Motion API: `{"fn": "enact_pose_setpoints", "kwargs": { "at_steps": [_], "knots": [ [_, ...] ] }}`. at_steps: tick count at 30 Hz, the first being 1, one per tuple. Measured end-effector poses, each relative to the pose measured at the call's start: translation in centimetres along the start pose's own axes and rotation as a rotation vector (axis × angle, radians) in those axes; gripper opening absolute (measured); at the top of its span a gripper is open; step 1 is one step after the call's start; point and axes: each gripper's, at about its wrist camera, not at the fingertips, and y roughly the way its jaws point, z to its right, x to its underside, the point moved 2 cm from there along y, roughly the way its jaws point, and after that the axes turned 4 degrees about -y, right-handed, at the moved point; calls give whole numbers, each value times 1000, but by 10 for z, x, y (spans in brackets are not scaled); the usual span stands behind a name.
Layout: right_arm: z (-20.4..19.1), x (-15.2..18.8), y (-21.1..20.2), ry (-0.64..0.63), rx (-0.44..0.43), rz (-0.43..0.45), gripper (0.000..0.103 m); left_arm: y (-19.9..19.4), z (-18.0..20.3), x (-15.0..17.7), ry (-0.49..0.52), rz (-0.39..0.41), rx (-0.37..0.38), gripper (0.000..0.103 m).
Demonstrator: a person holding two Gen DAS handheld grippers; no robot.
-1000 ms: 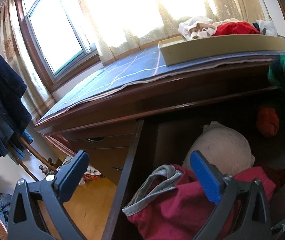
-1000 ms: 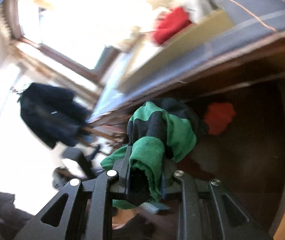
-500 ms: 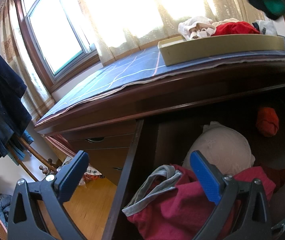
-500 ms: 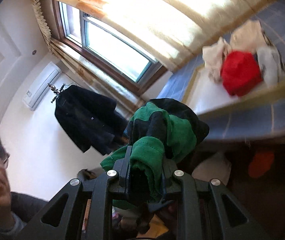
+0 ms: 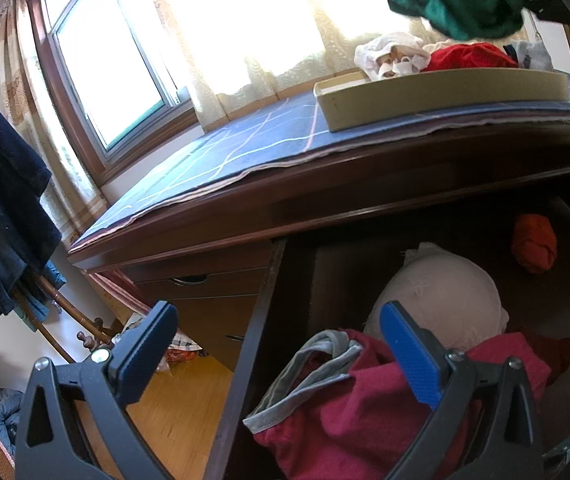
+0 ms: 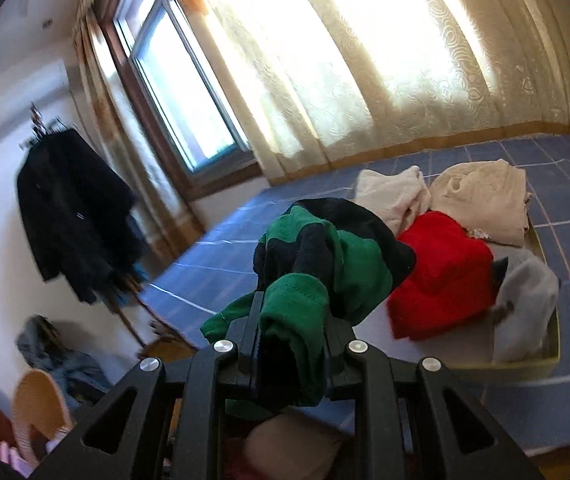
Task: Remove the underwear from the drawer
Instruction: 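Lower the green-black underwear into the tray and open the right gripper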
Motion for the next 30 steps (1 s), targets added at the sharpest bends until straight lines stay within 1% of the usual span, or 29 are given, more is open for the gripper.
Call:
{"fn": "enact_pose_setpoints", "kwargs": {
  "at_steps": [2, 6, 11, 16, 22, 26, 30],
  "knots": [
    [6, -1, 12, -16, 46, -13, 24, 0, 0, 0, 0, -1, 2, 103],
    [13, -2, 35, -54, 100, -40, 24, 1, 0, 0, 1, -2, 3, 103],
    [16, -7, 58, -99, 131, -65, 24, 1, 0, 0, 1, -3, 3, 103],
    [31, -2, 86, -82, 148, -126, 23, 1, 0, 0, 1, -1, 6, 103],
    [34, 2, 93, -89, 164, -131, 23, 1, 1, 1, 1, 2, 7, 103],
    [37, 4, 93, -64, 157, -134, 22, 1, 0, 1, -1, 3, 5, 103],
    [37, 6, 91, -46, 155, -114, 23, 1, 1, 1, 1, 7, 0, 103]
  ]
}}
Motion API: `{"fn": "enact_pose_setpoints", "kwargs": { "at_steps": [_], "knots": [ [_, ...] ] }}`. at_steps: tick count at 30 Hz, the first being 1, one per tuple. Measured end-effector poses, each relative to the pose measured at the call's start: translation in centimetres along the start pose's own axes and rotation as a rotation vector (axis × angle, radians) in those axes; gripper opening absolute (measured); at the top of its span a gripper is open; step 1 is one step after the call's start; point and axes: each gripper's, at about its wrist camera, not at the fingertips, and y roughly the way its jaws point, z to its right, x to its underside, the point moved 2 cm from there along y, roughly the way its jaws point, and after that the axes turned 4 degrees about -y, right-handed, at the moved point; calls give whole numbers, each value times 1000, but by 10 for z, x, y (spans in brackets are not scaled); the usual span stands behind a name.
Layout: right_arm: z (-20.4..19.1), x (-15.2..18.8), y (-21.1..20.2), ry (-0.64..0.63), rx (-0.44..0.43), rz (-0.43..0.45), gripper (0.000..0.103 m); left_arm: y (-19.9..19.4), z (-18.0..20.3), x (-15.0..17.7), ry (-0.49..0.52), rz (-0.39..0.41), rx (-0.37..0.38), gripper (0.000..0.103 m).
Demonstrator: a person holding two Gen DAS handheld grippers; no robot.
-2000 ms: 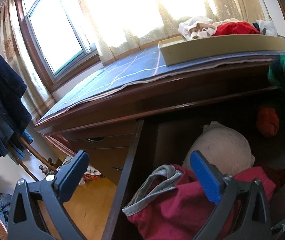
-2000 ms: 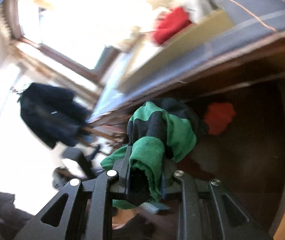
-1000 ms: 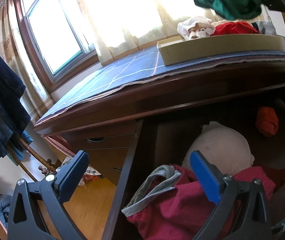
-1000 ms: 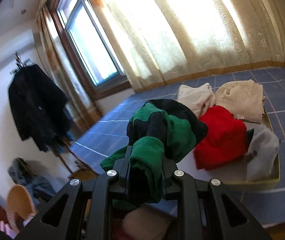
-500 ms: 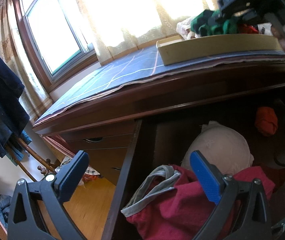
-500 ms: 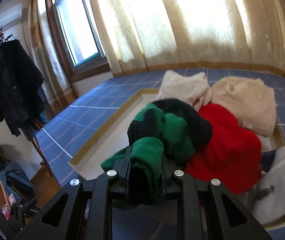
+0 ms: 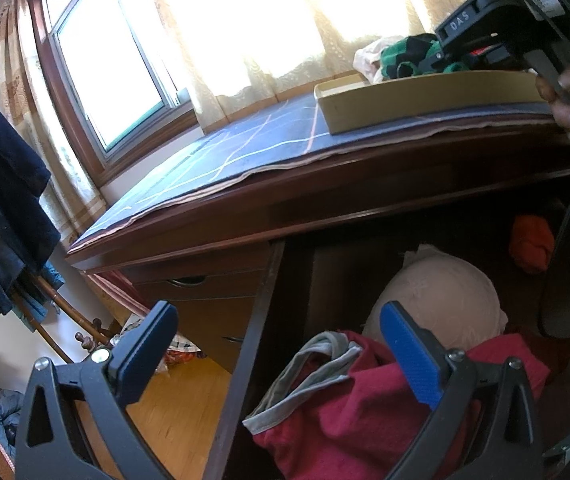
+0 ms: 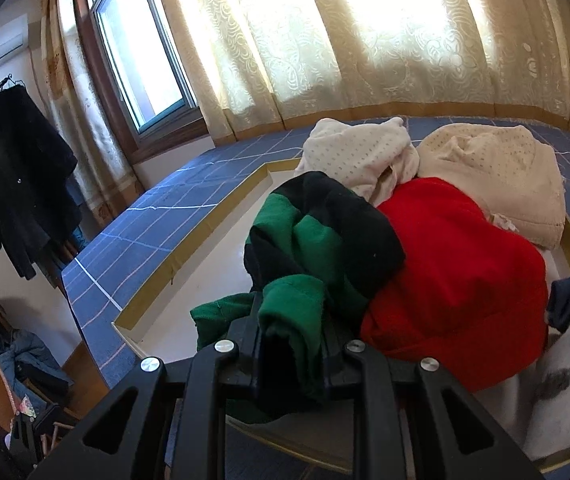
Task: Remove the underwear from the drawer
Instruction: 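Lower the green-black underwear into the tray and open the right gripper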
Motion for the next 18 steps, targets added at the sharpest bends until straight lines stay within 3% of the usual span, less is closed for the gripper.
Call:
{"fn": "enact_pose_setpoints", "kwargs": {
  "at_steps": [7, 11, 18],
  "knots": [
    [-3, 9, -20, 20, -52, 39, 40, 0, 1, 0, -1, 3, -5, 103],
    [-9, 17, -46, 30, -49, 87, 66, 0, -1, -1, -11, -2, -10, 103],
    [-15, 43, -104, 65, -93, 155, 67, 1, 0, -1, -10, -2, -20, 103]
  ]
}}
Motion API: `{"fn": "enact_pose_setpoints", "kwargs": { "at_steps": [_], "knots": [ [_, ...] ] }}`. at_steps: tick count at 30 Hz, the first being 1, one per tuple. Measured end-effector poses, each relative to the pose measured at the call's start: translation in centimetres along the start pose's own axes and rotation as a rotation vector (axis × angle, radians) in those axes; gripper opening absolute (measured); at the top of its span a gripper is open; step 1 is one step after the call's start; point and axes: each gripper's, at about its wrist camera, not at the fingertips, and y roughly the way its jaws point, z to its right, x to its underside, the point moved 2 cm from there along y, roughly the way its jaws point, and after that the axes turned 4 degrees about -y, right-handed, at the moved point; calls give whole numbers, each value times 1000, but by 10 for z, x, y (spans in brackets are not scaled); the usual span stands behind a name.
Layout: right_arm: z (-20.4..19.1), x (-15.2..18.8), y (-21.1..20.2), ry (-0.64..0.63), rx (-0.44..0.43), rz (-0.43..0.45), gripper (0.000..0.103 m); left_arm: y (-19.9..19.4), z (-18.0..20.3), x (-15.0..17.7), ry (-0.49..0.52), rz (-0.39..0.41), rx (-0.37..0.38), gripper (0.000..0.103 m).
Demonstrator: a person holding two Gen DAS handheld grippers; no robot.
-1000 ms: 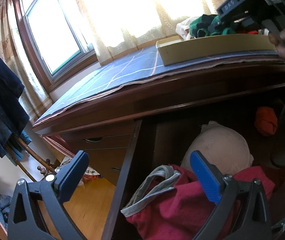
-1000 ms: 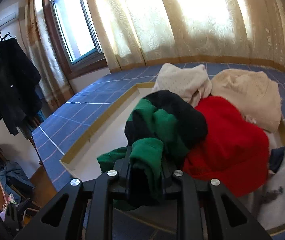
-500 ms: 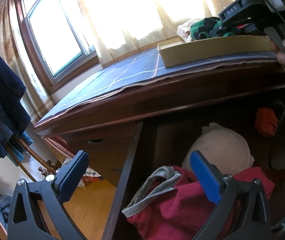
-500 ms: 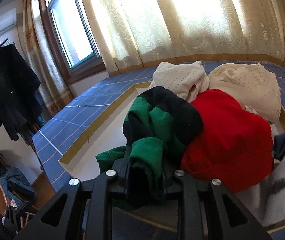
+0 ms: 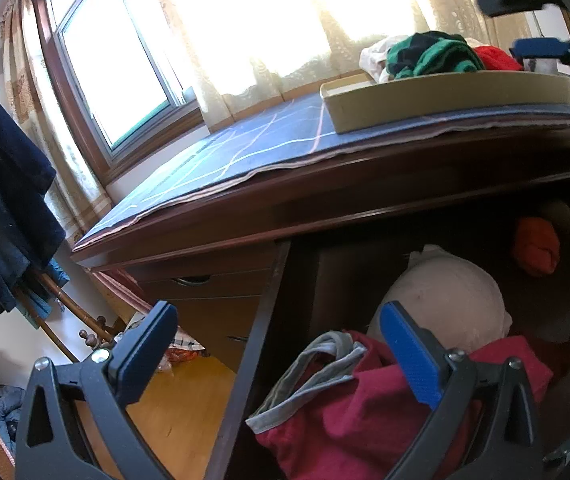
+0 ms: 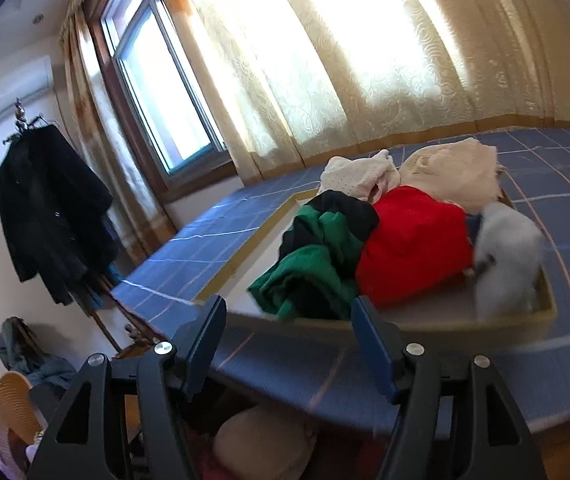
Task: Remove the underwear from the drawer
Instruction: 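Lower the green-black underwear into the tray and open the right gripper, then move the right gripper back into the drawer toward the red underwear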
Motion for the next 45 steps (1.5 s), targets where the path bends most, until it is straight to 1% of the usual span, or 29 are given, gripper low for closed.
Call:
{"fn": "enact_pose_setpoints", "kwargs": {
  "at_steps": [3, 6, 9, 14, 17, 21, 24, 30, 31, 33, 36, 41, 43, 45],
  "knots": [
    [-3, 11, -22, 11, -17, 2, 67, 0, 0, 0, 0, -1, -2, 103],
    [-2, 24, -36, 43, -31, -27, 67, 0, -1, 0, -1, -1, -4, 103],
    [3, 38, -47, 76, -25, -54, 67, 0, -1, 0, -2, -1, -5, 103],
    [10, 64, -60, 113, 11, -100, 67, -1, -1, 2, -3, 0, -12, 103],
    [17, 79, -60, 150, 29, -150, 67, -2, -1, 2, -1, 4, -15, 103],
    [24, 100, -63, 204, 29, -220, 67, -2, -1, 3, -3, 7, -18, 103],
    [26, 114, -69, 226, 35, -265, 67, -3, -1, 3, -6, 6, -18, 103],
    [34, 142, -87, 286, 72, -388, 67, -3, -4, 3, -17, 5, -14, 103],
    [37, 146, -90, 297, 80, -400, 67, -3, -4, 3, -20, 4, -13, 103],
    [41, 147, -95, 319, 85, -396, 67, -3, -6, 3, -25, 2, -9, 103],
    [48, 140, -89, 344, 112, -375, 67, -4, -7, 3, -25, 4, -6, 103],
    [53, 121, -54, 385, 150, -380, 67, -5, -7, 3, -26, 5, -5, 103],
    [57, 115, -34, 422, 161, -407, 67, -4, -7, 3, -27, 6, -3, 103],
    [60, 114, -15, 465, 155, -429, 67, -5, -7, 3, -26, 7, 0, 103]
  ]
}}
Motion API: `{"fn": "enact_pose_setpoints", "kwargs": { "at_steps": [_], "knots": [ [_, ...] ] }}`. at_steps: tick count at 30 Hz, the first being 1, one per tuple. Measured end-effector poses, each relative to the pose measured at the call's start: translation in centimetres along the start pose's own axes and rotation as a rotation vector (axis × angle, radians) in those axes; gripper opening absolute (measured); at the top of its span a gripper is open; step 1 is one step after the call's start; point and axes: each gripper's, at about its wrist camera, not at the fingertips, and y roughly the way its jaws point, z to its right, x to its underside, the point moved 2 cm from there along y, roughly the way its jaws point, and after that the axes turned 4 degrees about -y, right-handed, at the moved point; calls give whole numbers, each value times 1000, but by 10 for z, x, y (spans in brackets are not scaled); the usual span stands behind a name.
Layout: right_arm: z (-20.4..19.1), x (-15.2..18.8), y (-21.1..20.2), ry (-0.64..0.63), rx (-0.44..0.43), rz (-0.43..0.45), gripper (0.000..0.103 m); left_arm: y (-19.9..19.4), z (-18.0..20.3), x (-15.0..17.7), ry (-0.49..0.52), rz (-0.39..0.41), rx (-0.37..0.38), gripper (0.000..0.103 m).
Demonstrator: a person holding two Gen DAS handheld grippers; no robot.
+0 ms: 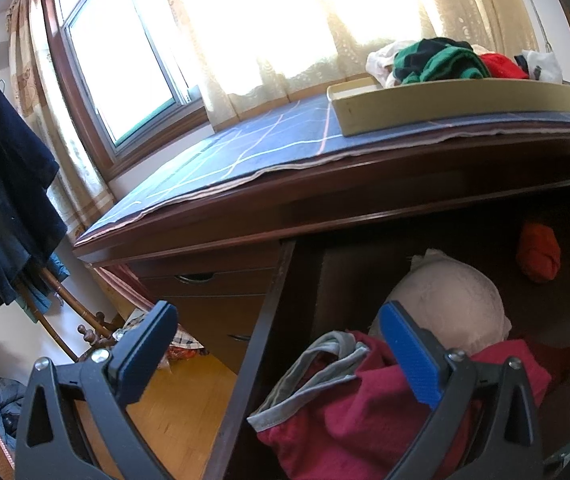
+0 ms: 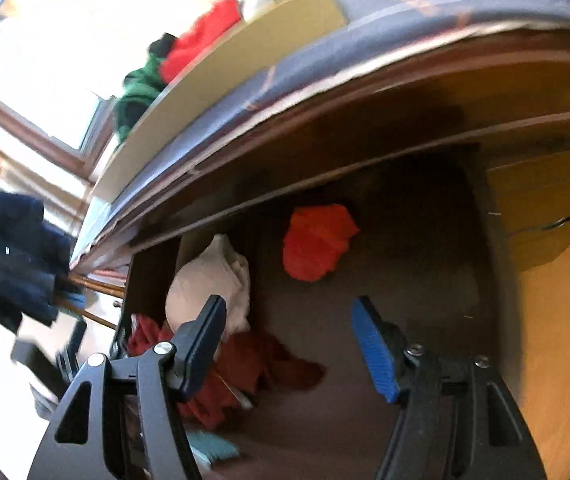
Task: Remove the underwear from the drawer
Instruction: 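Move the right gripper back into the drawer toward the red underwear, then push the right gripper onto the red underwear and close on it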
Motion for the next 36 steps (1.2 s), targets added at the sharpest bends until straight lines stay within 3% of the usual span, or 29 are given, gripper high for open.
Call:
{"fn": "enact_pose_setpoints", "kwargs": {
  "at_steps": [7, 12, 16, 28, 30, 36],
  "knots": [
    [5, -10, 39, 150, 134, 20, 67, 0, 0, -1, -1, 0, 18, 103],
    [-4, -10, 58, 137, 215, 20, 67, 2, -3, -2, -24, -15, 27, 103],
    [-9, -11, 68, 159, 250, 20, 67, 7, -4, -3, -38, -55, -15, 103],
    [-13, -2, 78, 355, 274, 63, 66, 10, -6, -2, -63, -70, -13, 103],
    [-13, -2, 77, 375, 271, 79, 56, 9, -7, -2, -65, -68, -6, 103],
    [-8, 0, 71, 420, 233, 112, 52, 7, -7, -2, -60, -59, 4, 103]
  ]
}}
